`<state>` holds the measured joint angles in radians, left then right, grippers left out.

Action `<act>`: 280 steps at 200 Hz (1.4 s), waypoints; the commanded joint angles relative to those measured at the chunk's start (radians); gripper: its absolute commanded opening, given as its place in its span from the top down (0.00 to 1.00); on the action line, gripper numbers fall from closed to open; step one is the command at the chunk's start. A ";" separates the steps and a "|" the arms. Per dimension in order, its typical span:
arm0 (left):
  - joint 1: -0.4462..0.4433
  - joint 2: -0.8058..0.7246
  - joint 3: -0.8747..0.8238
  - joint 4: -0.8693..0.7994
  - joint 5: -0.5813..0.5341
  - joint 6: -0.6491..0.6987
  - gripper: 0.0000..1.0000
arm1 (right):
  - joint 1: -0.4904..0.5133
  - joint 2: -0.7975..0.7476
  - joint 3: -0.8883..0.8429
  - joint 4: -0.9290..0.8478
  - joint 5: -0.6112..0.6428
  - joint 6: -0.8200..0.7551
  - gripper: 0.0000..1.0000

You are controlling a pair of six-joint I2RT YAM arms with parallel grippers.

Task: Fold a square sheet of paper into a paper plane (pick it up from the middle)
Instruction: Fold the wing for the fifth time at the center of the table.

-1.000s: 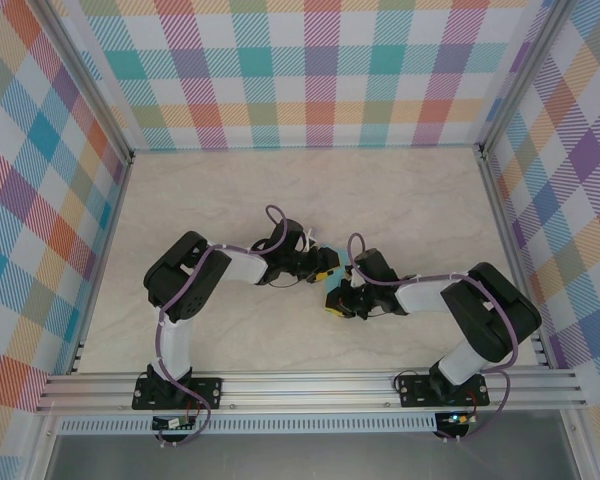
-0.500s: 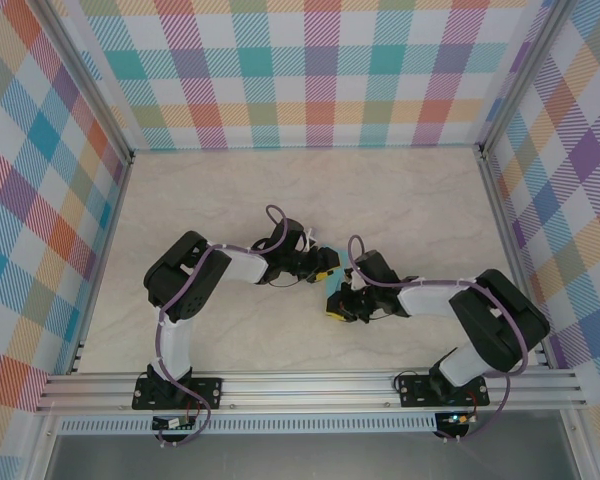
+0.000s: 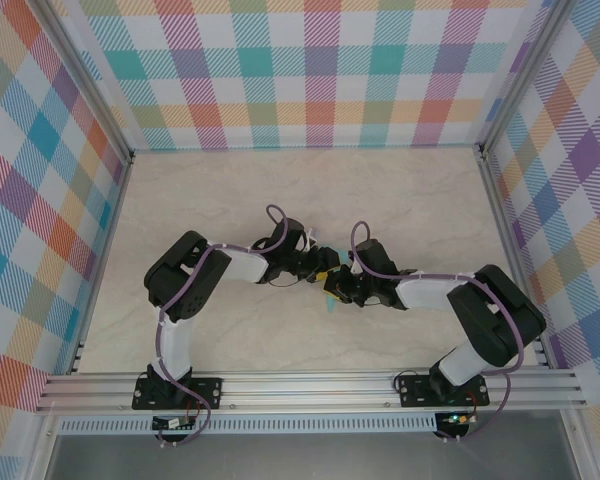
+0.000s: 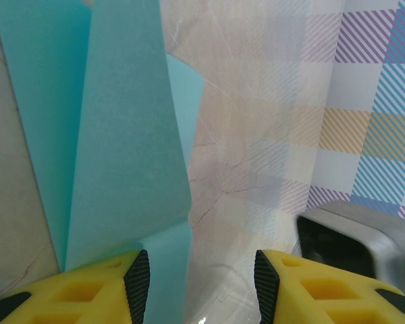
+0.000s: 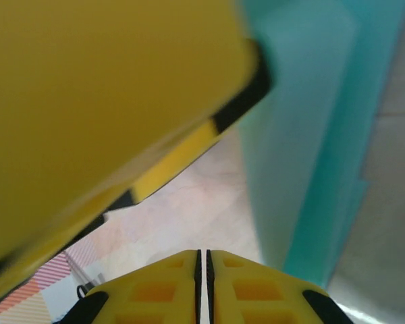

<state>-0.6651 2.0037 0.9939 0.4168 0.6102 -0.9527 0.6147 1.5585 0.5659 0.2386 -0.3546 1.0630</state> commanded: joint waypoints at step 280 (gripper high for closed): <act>0.038 -0.105 -0.019 -0.114 0.040 0.121 0.49 | -0.055 0.112 0.005 -0.276 -0.106 -0.300 0.91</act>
<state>-0.6338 1.8904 0.9962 0.2623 0.6136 -0.8371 0.5655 1.6291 0.5930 0.1108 -0.4778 0.7914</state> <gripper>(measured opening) 0.507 0.089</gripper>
